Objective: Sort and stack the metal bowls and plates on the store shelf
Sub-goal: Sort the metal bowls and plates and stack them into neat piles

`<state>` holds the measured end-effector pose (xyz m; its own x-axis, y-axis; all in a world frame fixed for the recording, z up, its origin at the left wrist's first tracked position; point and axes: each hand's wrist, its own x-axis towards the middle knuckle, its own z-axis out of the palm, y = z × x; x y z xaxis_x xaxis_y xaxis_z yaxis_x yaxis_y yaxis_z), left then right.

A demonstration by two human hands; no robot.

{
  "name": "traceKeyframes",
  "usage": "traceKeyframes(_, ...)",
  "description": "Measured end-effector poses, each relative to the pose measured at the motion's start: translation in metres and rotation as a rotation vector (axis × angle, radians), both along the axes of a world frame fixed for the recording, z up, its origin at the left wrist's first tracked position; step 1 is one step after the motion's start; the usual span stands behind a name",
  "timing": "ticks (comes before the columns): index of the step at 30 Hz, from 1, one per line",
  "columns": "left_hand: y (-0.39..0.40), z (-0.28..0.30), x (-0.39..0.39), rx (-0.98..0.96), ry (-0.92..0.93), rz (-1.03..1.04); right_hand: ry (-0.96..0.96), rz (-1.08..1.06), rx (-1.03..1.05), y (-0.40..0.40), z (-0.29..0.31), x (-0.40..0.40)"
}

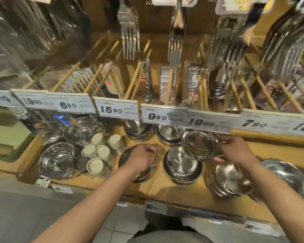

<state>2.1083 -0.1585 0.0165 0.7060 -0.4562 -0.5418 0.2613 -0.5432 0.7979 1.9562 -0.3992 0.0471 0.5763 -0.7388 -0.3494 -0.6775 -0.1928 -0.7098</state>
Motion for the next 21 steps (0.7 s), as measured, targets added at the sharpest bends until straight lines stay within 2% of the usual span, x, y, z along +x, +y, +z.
traceKeyframes(3,-0.020,-0.008,-0.003,0.103,-0.203,-0.208,-0.067,-0.152,0.009,-0.004,0.010,-0.025)
traceKeyframes(8,-0.043,-0.022,-0.004,0.309,-0.386,-0.446,-0.181,-0.344,0.145,0.004,0.014,-0.070)
traceKeyframes(12,-0.052,-0.033,-0.004,0.316,-0.513,-0.486,-0.278,-0.464,0.172,0.015,0.016,-0.096)
traceKeyframes(21,-0.066,-0.037,-0.009,0.319,-0.532,-0.516,-0.328,-0.622,0.161,0.036,0.026,-0.134)
